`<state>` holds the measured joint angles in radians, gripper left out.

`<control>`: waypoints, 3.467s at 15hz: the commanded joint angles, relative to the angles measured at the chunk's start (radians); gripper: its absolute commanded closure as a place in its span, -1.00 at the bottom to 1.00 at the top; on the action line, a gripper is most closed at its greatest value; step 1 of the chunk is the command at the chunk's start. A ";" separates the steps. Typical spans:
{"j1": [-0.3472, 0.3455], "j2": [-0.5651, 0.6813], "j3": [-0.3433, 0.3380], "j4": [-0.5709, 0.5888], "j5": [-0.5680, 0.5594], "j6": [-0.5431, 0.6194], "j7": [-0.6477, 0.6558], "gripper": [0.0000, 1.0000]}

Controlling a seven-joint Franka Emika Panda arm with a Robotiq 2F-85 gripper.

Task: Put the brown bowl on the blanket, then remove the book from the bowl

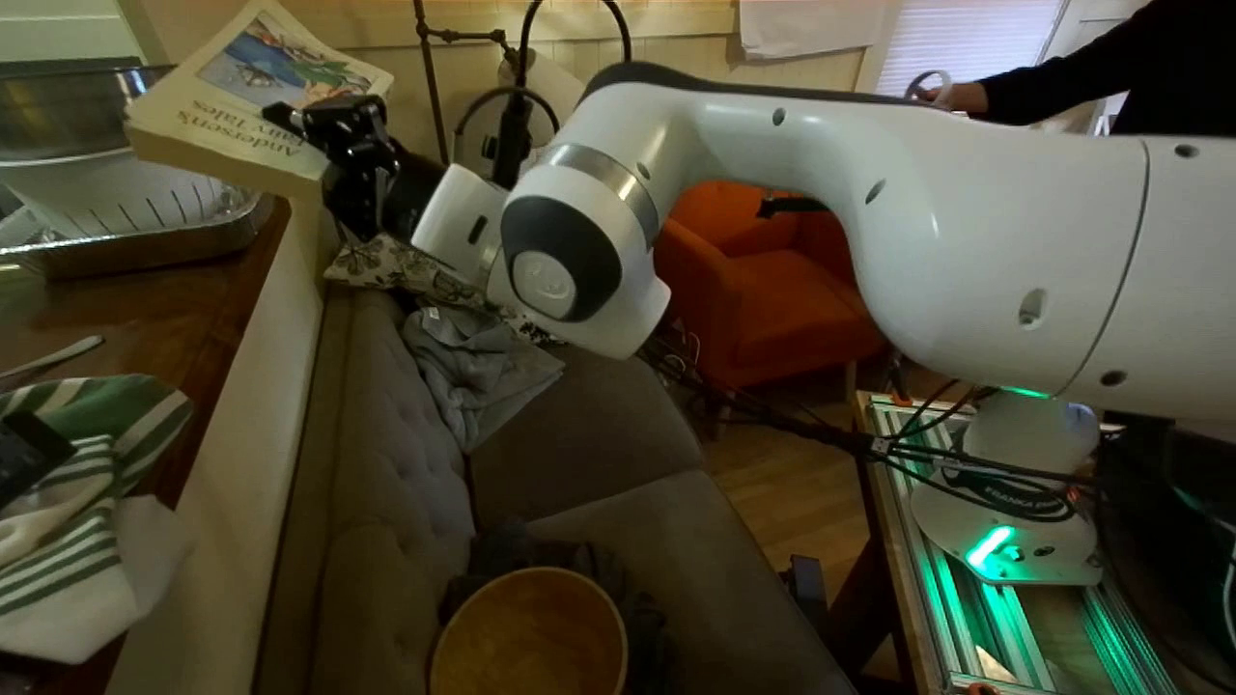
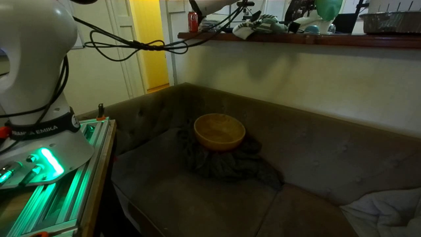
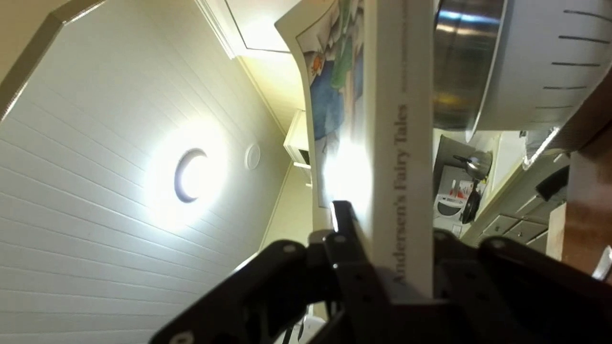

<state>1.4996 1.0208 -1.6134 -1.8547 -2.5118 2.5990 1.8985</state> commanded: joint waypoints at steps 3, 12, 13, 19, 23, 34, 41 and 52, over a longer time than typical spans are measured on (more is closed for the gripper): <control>-0.060 -0.079 0.011 0.051 0.000 -0.005 -0.092 0.52; -0.157 -0.206 0.150 0.232 0.000 0.117 -0.136 0.88; -0.178 -0.220 0.176 0.271 0.000 0.136 -0.142 0.88; -0.384 -0.302 0.368 0.468 0.000 0.255 -0.101 0.88; -0.635 -0.371 0.594 0.620 0.000 0.385 -0.118 0.88; -1.220 -0.305 1.157 1.041 0.000 0.774 -0.397 0.88; -1.216 -0.293 1.299 1.028 0.000 0.762 -0.514 0.52; -1.229 -0.121 1.297 1.224 0.065 0.790 -0.538 0.88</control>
<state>0.2953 0.8264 -0.3203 -0.7628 -2.4869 3.3552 1.3819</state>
